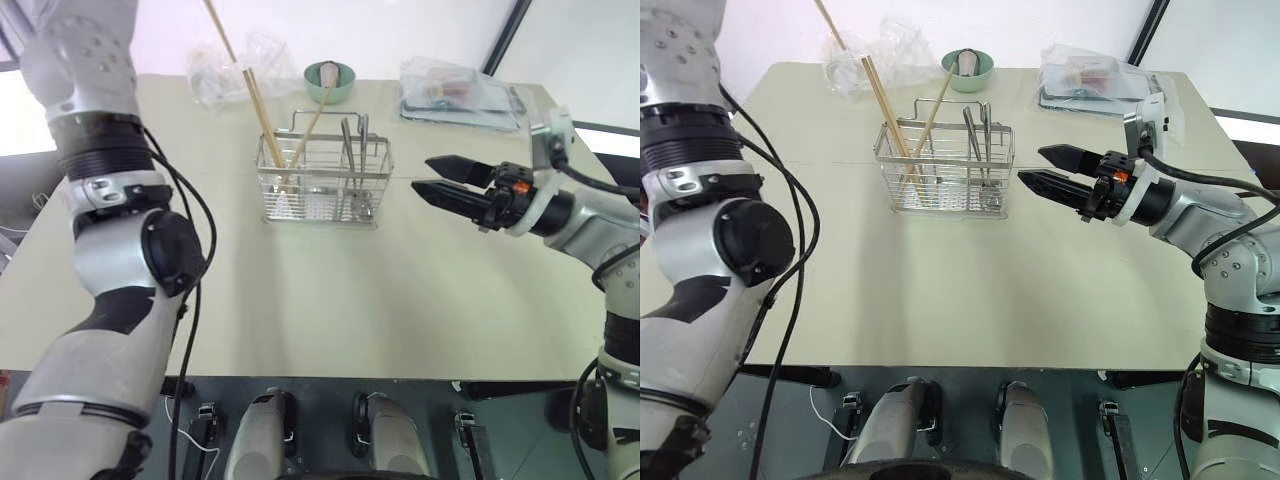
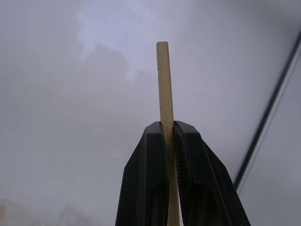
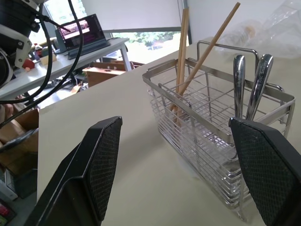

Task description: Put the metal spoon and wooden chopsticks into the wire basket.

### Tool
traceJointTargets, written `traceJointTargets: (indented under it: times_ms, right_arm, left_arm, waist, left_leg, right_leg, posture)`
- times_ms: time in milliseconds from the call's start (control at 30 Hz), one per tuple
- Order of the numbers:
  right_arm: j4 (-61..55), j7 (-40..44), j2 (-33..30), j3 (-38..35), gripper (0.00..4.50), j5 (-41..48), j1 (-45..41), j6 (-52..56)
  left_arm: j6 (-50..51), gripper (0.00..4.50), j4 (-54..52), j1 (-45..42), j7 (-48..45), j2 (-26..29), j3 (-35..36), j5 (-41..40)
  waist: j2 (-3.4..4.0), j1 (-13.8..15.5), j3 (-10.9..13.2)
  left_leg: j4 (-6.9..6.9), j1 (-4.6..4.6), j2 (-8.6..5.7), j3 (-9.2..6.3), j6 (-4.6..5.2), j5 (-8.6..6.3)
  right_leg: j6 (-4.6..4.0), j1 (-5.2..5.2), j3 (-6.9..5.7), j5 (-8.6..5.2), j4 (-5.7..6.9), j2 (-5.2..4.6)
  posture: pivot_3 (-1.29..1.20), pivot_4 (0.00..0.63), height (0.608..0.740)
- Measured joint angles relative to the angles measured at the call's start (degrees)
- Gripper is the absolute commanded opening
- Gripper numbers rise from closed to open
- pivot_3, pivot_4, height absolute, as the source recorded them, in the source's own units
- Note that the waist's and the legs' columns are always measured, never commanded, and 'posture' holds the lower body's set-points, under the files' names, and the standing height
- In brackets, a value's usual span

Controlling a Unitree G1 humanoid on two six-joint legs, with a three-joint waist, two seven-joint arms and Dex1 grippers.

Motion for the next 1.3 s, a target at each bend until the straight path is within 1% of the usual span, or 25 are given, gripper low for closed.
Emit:
traceJointTargets:
  times_ms: [67,167,267,400,500,600,667,700,733,767,833,900,933,1067,1133,1200,1233,1267,1300]
  right_arm:
    - [-0.5,-0.2,0.0,-0.5,3.74,0.2,0.3,0.0]
    - [-0.7,-1.0,0.0,-1.5,3.74,0.6,1.3,0.1]
    - [-1.4,-1.8,0.0,-2.9,3.74,1.2,2.3,0.2]
    - [-2.0,-2.4,0.0,-3.2,3.74,1.6,3.1,0.2]
    - [-2.0,-2.6,0.0,-3.2,3.74,1.6,3.2,0.2]
    - [-1.9,-2.7,0.0,-3.2,3.74,1.6,3.0,0.2]
    - [-1.9,-2.7,0.0,-3.1,3.74,1.6,2.7,-0.1]
    - [-1.8,-2.7,0.0,-3.1,3.74,1.5,2.6,-0.2]
    - [-1.8,-2.7,0.0,-3.1,3.74,1.5,2.6,-0.2]
    - [-1.7,-2.7,0.1,-3.0,3.74,1.5,2.5,-0.3]
    - [-1.4,-2.7,0.1,-3.0,3.74,1.4,2.5,-0.5]
    - [-1.3,-2.7,0.1,-2.9,3.74,1.3,2.4,-0.6]
    - [-1.1,-2.6,0.2,-2.7,3.74,1.1,2.1,-0.7]
    - [0.4,-2.0,0.1,-2.5,3.74,0.3,1.5,-1.3]
    - [1.6,-1.6,0.1,-2.0,3.74,-0.3,0.9,-1.5]
    - [2.6,-0.6,0.0,-1.5,3.74,-1.1,0.4,-2.0]
    - [3.6,0.3,-0.3,-1.0,3.74,-2.1,0.1,-2.8]
    - [4.2,0.9,-0.7,-0.8,3.74,-2.6,0.1,-3.1]
    - [5.6,2.2,-1.2,-0.1,3.74,-4.0,-0.3,-4.0]
  left_arm:
    - [0.8,0.04,-1.2,1.9,-1.2,-1.0,-3.1,0.7]
    - [1.3,0.04,-4.5,7.3,-2.6,-2.4,-7.6,2.4]
    - [-0.5,0.04,-6.4,13.2,-3.9,-3.6,-11.3,5.0]
    - [-2.7,0.04,-7.9,17.2,-4.7,-4.9,-12.6,6.4]
    - [-3.0,0.04,-10.2,20.7,-4.9,-6.1,-14.4,7.7]
    - [-2.7,0.04,-11.7,22.3,-4.8,-7.4,-14.9,7.9]
    - [-3.7,0.81,-14.1,23.9,-4.7,-8.1,-14.9,8.0]
    - [-4.7,1.12,-15.9,25.3,-4.6,-8.7,-14.9,8.1]
    - [-5.1,1.55,-16.9,26.3,-4.3,-9.2,-14.9,8.3]
    - [-5.3,2.17,-17.9,27.2,-4.0,-9.4,-14.9,8.5]
    - [-5.2,3.04,-19.2,28.5,-3.4,-9.5,-14.8,8.7]
    - [-4.8,4.09,-20.7,29.2,-3.0,-9.4,-14.8,8.7]
    - [-4.3,4.42,-21.7,29.5,-2.7,-9.2,-14.7,8.6]
    - [-1.2,4.42,-25.4,29.7,-2.0,-6.9,-14.0,8.3]
    - [2.9,4.42,-26.5,29.3,-2.0,-4.6,-12.3,6.5]
    - [8.4,4.42,-25.8,27.7,-2.9,-0.2,-10.2,4.1]
    - [11.7,4.42,-24.9,26.6,-4.7,3.3,-9.1,2.7]
    - [13.3,4.42,-24.3,26.0,-5.8,5.6,-8.6,2.0]
    - [15.7,4.42,-23.5,25.7,-9.2,10.1,-8.3,1.1]
  waist:
    - [0.00,-0.1,0.0]
    - [0.01,-0.2,0.0]
    - [0.01,-0.2,0.0]
    - [0.01,-0.1,0.0]
    - [0.01,0.0,0.0]
    - [0.00,0.0,0.0]
    - [0.01,-0.1,0.0]
    - [0.01,-0.2,0.0]
    - [0.01,-0.2,0.0]
    - [0.01,-0.2,0.0]
    - [0.01,-0.1,0.0]
    - [0.01,-0.1,0.0]
    - [0.01,0.0,0.0]
    - [0.01,-0.1,0.0]
    - [0.02,-0.2,0.0]
    - [0.02,-0.3,0.0]
    - [0.02,-0.4,0.0]
    - [0.04,-0.4,0.0]
    - [0.04,-0.4,0.0]
  left_leg:
    - [-0.01,0.00,0.01,0.01,0.00,0.00]
    - [-0.03,0.02,0.02,0.01,0.00,0.00]
    - [-0.03,0.01,0.03,0.02,0.00,0.01]
    - [-0.03,0.01,0.04,0.01,0.01,0.00]
    - [0.00,-0.02,0.02,-0.03,0.04,-0.02]
    - [0.00,-0.02,0.02,-0.05,0.09,-0.05]
    - [-0.01,0.00,0.03,-0.05,0.09,-0.05]
    - [-0.02,0.00,0.04,-0.05,0.08,-0.04]
    - [-0.02,0.01,0.04,-0.04,0.08,-0.04]
    - [-0.02,0.00,0.04,-0.05,0.09,-0.05]
    - [-0.01,0.00,0.04,-0.05,0.10,-0.05]
    - [0.00,-0.01,0.04,-0.05,0.16,-0.09]
    - [0.00,-0.01,0.03,-0.05,0.18,-0.10]
    - [0.00,0.01,0.03,-0.06,0.25,-0.14]
    - [0.00,0.01,0.05,-0.06,0.23,-0.13]
    - [-0.01,0.01,0.07,-0.06,0.23,-0.13]
    - [-0.02,0.01,0.07,-0.05,0.19,-0.10]
    - [-0.04,0.01,0.07,-0.04,0.09,-0.05]
    - [-0.04,0.01,0.07,-0.02,0.03,-0.01]
  right_leg:
    - [0.00,-0.01,0.01,0.00,0.00,0.01]
    - [0.00,-0.02,0.01,0.00,0.02,0.04]
    - [0.00,-0.05,0.02,0.00,0.01,0.04]
    - [-0.01,-0.04,0.02,0.00,0.00,0.03]
    - [-0.01,-0.01,0.01,0.00,-0.01,0.02]
    - [-0.01,-0.02,0.01,0.00,-0.01,0.03]
    - [-0.01,-0.02,0.01,0.00,0.00,0.03]
    - [-0.01,-0.03,0.01,0.00,0.00,0.04]
    - [-0.01,-0.02,0.01,0.00,0.00,0.04]
    - [-0.02,-0.02,0.01,0.00,0.01,0.04]
    - [-0.02,-0.02,0.01,0.00,0.02,0.04]
    - [-0.02,-0.02,0.01,0.00,0.01,0.03]
    - [-0.02,-0.02,0.01,0.00,0.01,0.03]
    - [-0.02,-0.01,0.01,0.00,0.01,0.04]
    - [-0.02,-0.02,0.01,0.00,0.03,0.05]
    - [-0.02,-0.05,0.01,0.00,0.04,0.09]
    - [-0.02,-0.06,0.01,-0.01,0.05,0.10]
    - [-0.02,-0.07,0.01,-0.01,0.04,0.10]
    - [-0.02,-0.08,0.01,-0.02,0.03,0.10]
  posture:
    - [0.00,0.150,0.707]
    - [0.00,0.150,0.707]
    - [0.00,0.150,0.707]
    - [0.00,0.150,0.707]
    - [0.00,0.150,0.707]
    - [0.00,0.150,0.707]
    - [0.00,0.150,0.707]
    - [0.00,0.150,0.707]
    - [0.00,0.150,0.707]
    - [0.00,0.150,0.707]
    - [0.00,0.150,0.707]
    - [0.00,0.150,0.707]
    - [0.00,0.150,0.707]
    - [0.00,0.150,0.707]
    - [0.00,0.150,0.707]
    - [0.00,0.150,0.707]
    - [0.00,0.150,0.707]
    - [0.00,0.150,0.707]
    - [0.00,0.150,0.707]
